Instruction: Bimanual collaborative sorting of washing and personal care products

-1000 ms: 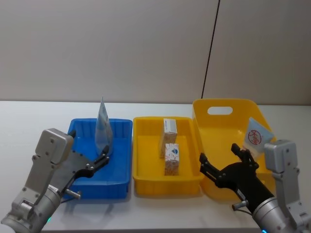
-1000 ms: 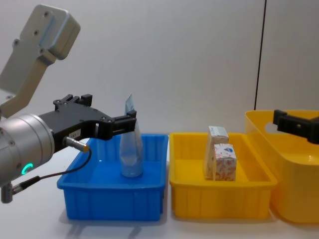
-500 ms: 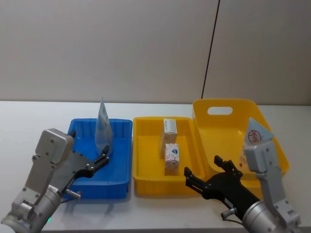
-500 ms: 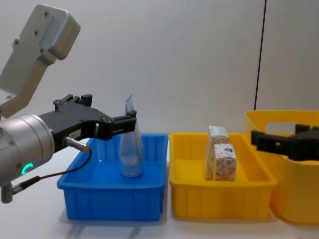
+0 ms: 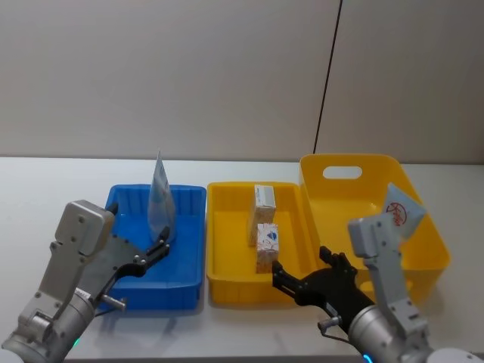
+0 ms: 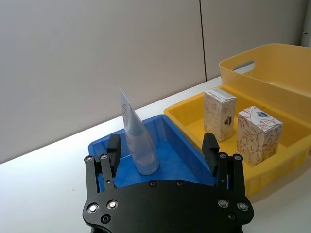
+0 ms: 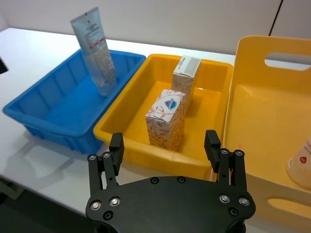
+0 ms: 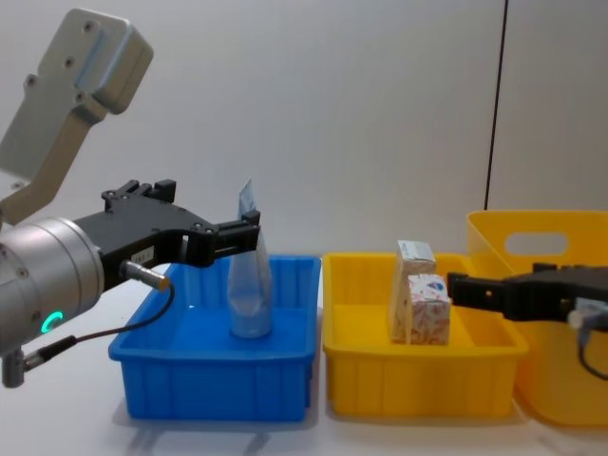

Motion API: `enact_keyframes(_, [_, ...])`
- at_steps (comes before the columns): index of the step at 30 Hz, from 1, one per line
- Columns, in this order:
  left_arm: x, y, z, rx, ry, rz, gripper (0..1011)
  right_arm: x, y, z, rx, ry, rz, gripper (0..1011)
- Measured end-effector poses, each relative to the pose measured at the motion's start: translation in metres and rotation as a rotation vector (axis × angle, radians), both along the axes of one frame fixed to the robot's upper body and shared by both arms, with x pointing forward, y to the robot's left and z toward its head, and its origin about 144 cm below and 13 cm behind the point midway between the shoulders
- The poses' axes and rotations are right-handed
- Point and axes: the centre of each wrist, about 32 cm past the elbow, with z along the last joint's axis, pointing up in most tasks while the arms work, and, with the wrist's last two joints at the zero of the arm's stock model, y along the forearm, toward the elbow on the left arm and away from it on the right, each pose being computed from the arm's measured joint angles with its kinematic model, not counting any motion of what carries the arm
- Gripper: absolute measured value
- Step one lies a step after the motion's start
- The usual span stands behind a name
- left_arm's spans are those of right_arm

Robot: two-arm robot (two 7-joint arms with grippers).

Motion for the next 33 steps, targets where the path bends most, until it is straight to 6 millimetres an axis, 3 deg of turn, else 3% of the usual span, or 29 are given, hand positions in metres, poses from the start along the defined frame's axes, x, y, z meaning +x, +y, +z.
enact_keyframes(16, [0.000, 0.000, 0.000, 0.000, 0.000, 0.000, 1001, 0.033, 0.032, -0.007, -0.024, 0.035, -0.058, 1004])
enact_keyframes(33, [0.000, 0.000, 0.000, 0.000, 0.000, 0.000, 1001, 0.056, 0.052, -0.015, -0.049, 0.065, -0.109, 1004])
